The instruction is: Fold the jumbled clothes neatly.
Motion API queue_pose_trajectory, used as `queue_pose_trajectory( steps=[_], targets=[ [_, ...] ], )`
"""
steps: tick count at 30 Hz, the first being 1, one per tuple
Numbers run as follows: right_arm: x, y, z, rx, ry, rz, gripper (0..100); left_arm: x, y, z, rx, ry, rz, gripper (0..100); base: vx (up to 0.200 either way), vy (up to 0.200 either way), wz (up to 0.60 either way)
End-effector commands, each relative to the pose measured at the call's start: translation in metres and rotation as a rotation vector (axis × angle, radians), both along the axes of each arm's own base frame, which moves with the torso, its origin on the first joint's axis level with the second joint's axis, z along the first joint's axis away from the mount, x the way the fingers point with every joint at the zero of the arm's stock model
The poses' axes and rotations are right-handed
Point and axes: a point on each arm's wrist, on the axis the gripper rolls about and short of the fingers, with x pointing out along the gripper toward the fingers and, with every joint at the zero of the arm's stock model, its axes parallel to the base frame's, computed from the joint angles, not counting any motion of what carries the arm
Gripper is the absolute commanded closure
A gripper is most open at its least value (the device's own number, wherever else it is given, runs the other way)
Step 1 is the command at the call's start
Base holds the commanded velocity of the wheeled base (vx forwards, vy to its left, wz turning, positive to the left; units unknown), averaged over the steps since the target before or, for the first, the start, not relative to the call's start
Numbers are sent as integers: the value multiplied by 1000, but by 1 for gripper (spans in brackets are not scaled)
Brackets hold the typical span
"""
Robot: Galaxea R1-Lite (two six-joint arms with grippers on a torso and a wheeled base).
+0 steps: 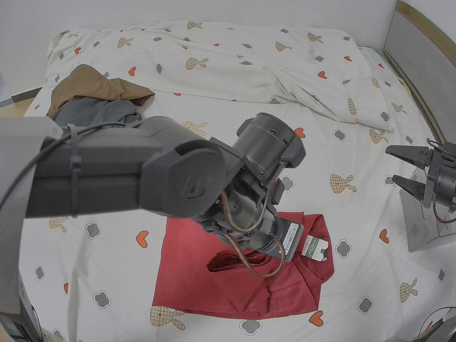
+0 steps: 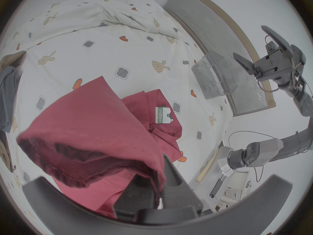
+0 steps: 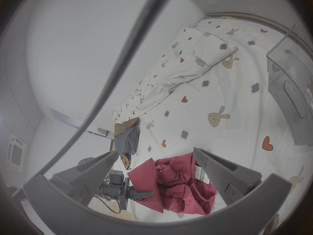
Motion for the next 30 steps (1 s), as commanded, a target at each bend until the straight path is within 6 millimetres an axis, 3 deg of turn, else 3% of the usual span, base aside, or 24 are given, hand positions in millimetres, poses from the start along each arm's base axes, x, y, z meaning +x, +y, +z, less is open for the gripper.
queue_pose_trajectory(
  steps=[1, 9, 17, 18, 22, 30],
  targets=[
    [0, 0, 0, -1, -1, 0, 0, 3, -23, -17, 29, 24, -30, 100, 0, 0, 0],
    [0, 0, 0, -1, -1, -2, 0, 5, -42, -16, 45, 39, -56, 100, 0, 0, 0],
    [0, 0, 0, -1, -2, -2, 0, 3, -59, -48, 104, 76, -90, 100, 0, 0, 0],
    [0, 0, 0, -1, -2, -2, 0, 4, -61, -53, 114, 84, -90, 0, 0, 0, 0],
    [0, 0, 0, -1, -1, -2, 0, 8, -67, -81, 168, 118, -92, 0, 0, 0, 0],
    [0, 0, 0, -1, 1, 0, 0, 8, -69, -91, 191, 127, -93, 0, 0, 0, 0]
  ],
)
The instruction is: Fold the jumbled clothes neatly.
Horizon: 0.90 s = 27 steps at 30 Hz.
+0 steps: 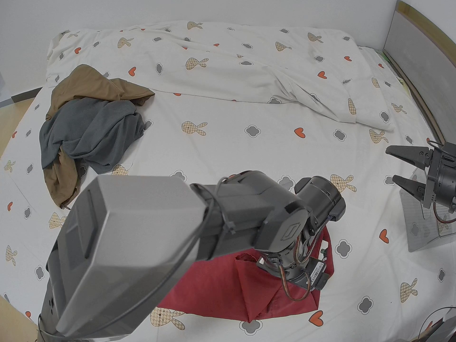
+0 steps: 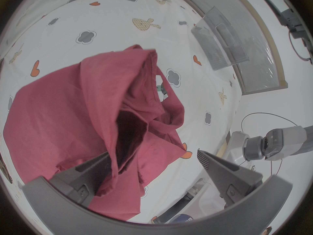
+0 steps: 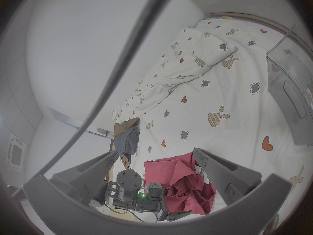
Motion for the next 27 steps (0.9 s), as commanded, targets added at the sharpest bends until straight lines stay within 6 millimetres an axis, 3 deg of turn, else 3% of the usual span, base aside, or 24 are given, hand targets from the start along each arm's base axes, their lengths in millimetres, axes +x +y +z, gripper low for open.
queue_pose_trajectory(
  steps=[1, 12, 22, 27],
  targets=[
    [0, 0, 0, 0, 0, 2, 0, 2, -2, -12, 24, 13, 3, 0, 0, 0, 0],
    [0, 1, -1, 0, 2, 4, 0, -3, 2, 9, -6, -9, -3, 0, 0, 0, 0],
    [0, 1, -1, 0, 3, 5, 0, -15, 12, 42, 9, -104, -57, 0, 0, 0, 0],
    [0, 1, -1, 0, 3, 7, 0, -28, 16, 69, -20, -175, -107, 0, 0, 0, 0]
  ],
)
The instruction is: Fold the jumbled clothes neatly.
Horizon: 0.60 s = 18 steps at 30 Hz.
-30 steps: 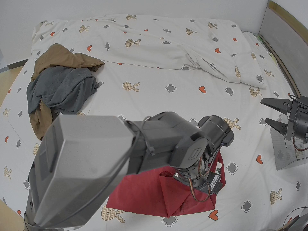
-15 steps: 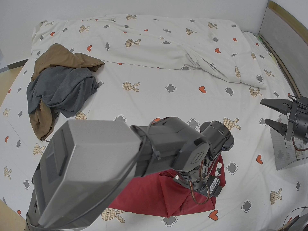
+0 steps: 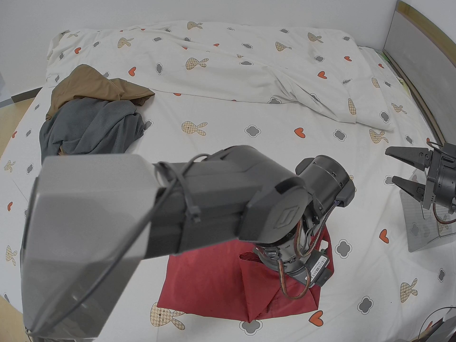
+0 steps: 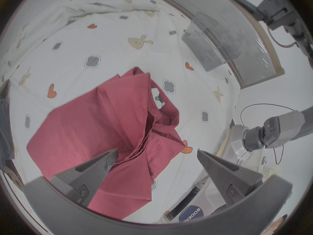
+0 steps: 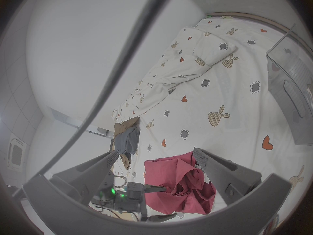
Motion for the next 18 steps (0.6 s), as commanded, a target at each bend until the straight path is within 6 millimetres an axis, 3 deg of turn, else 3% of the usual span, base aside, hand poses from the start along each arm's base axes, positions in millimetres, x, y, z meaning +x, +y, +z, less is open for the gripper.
queue_pose_trajectory(
  steps=[1, 5, 6, 7, 11, 13, 15, 16, 18],
  targets=[
    [0, 0, 0, 0, 2, 2, 0, -14, 7, 34, -55, -58, -43, 0, 0, 0, 0],
    [0, 1, -1, 0, 5, 4, 0, -33, 20, 76, -129, -132, -103, 0, 0, 0, 0],
    [1, 1, -1, 0, 6, 4, 0, -34, 21, 78, -133, -136, -107, 0, 0, 0, 0],
    [1, 3, -1, -1, 9, 16, 0, -45, 34, 85, -108, -160, -142, 0, 0, 0, 0],
    [3, 14, -4, -8, 47, 68, 0, -61, 66, 61, 94, -180, -164, 0, 0, 0, 0],
    [11, 31, -12, -45, 217, 147, 0, -71, 94, 47, 204, -172, -106, 0, 0, 0, 0],
    [12, 39, -12, -65, 283, 179, 0, -71, 105, 46, 209, -157, -76, 0, 0, 0, 0],
    [17, 57, -16, -117, 428, 249, 0, -70, 129, 48, 219, -134, -8, 0, 0, 0, 0],
    [21, 80, -17, -177, 541, 320, 0, -72, 155, 47, 255, -106, 40, 0, 0, 0, 0]
  ],
)
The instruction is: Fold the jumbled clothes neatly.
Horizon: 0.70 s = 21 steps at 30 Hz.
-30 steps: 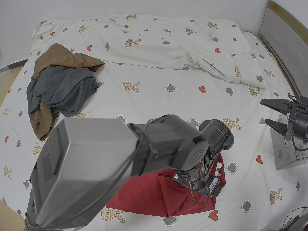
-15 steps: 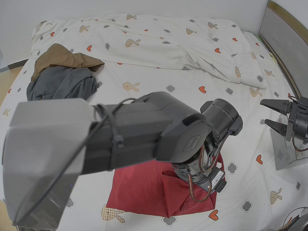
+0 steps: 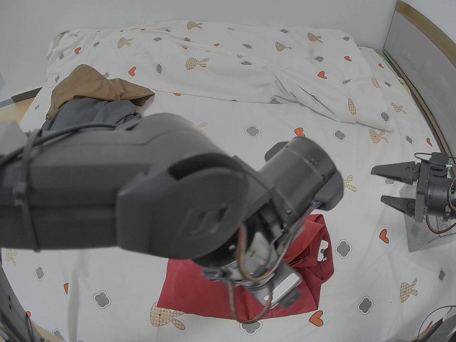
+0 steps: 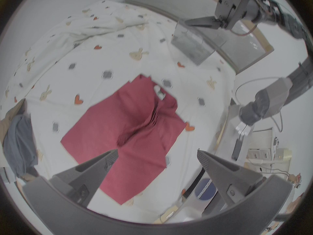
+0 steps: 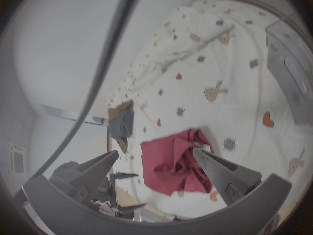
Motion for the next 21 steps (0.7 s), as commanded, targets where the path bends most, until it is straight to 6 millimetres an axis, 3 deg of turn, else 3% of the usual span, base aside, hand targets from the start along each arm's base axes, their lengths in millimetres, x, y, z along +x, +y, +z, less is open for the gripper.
queue_pose_trajectory(
  steps=[1, 3, 4, 5, 6, 10, 13, 17, 21],
  targets=[
    [19, 75, -10, -192, 426, 266, 0, -28, 116, -2, 188, 26, 171, 0, 0, 0, 0],
    [19, 99, -13, -329, 475, 259, 0, -30, 142, -1, 221, 62, 236, 0, 0, 0, 0],
    [20, 101, -14, -339, 479, 258, 0, -30, 142, -1, 221, 62, 236, 0, 0, 0, 0],
    [20, 119, -17, -420, 489, 253, 0, -29, 156, 4, 198, 67, 289, 0, 0, 0, 0],
    [21, 134, -19, -481, 485, 254, 0, -30, 169, 12, 138, 83, 335, 0, 0, 0, 0],
    [23, 166, -22, -536, 480, 311, 0, -36, 205, 46, -128, 138, 385, 0, 0, 0, 0],
    [34, 184, -32, -556, 493, 324, 0, -42, 223, 58, -265, 171, 395, 0, 0, 0, 0],
    [44, 193, -32, -540, 482, 326, 0, -44, 233, 60, -321, 191, 401, 0, 0, 0, 0],
    [55, 215, -28, -504, 443, 370, 0, -50, 243, 66, -358, 158, 405, 0, 0, 0, 0]
  ],
)
